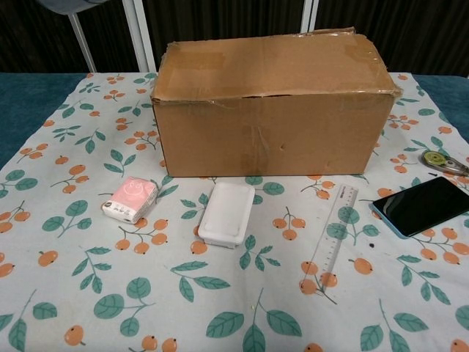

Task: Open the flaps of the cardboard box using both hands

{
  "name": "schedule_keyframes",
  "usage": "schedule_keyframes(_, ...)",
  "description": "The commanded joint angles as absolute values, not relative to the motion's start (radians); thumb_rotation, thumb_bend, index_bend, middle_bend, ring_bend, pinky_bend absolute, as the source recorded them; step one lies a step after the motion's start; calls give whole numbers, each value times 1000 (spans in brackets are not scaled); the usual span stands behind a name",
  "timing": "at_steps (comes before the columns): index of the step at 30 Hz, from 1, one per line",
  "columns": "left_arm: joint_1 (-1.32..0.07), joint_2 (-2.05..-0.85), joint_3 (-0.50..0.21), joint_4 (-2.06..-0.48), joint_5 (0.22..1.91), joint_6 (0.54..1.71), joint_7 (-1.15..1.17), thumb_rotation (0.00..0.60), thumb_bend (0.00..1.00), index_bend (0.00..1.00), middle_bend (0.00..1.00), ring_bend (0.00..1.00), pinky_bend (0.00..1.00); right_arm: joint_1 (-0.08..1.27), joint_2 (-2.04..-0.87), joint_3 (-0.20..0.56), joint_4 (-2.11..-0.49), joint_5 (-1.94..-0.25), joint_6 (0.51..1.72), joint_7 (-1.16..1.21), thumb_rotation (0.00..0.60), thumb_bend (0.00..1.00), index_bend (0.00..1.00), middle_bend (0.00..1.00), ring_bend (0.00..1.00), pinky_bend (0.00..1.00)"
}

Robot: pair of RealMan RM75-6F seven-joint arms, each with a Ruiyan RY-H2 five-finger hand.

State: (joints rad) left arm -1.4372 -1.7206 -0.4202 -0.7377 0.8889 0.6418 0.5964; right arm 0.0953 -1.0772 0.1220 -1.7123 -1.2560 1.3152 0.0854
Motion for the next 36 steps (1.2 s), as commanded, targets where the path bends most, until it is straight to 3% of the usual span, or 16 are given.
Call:
schedule_keyframes(1, -1321, -1548, -410, -1057, 864, 770, 634, 600, 481, 0, 0, 0, 76, 94, -1078, 121, -1711, -1259, 1319, 85, 600, 208, 0, 0, 0, 212)
schedule_keyframes(3, -1267, -1479, -399, -1202, 850, 848, 667, 600, 440, 0, 0, 0, 66, 93, -1078, 120, -1710, -1262, 1321, 84, 600, 209, 0, 0, 0, 212)
schedule_keyframes(8, -1097, -1322, -351, -1533, 848, 1065, 695, 600, 176, 0, 0, 0, 48, 92, -1080, 118, -1706, -1268, 1327, 76, 600, 212, 0, 0, 0, 212)
schedule_keyframes(10, -1034, -1276, -326, -1619, 863, 1132, 686, 600, 116, 0, 0, 0, 39, 93, -1081, 117, -1705, -1271, 1328, 71, 600, 211, 0, 0, 0, 212)
schedule_keyframes(18, -750, -1103, -193, -1855, 970, 1358, 557, 600, 29, 0, 0, 0, 20, 90, -1090, 119, -1694, -1277, 1352, 38, 600, 211, 0, 0, 0, 212)
schedule_keyframes(26, -526, -1064, -53, -1887, 1117, 1493, 398, 600, 0, 0, 0, 0, 0, 90, -1103, 121, -1678, -1290, 1372, 19, 600, 201, 0, 0, 0, 212)
schedule_keyframes(36, -324, -1204, 74, -1695, 1283, 1612, 279, 600, 0, 0, 0, 0, 0, 88, -1116, 113, -1661, -1318, 1397, -31, 600, 199, 0, 0, 0, 212)
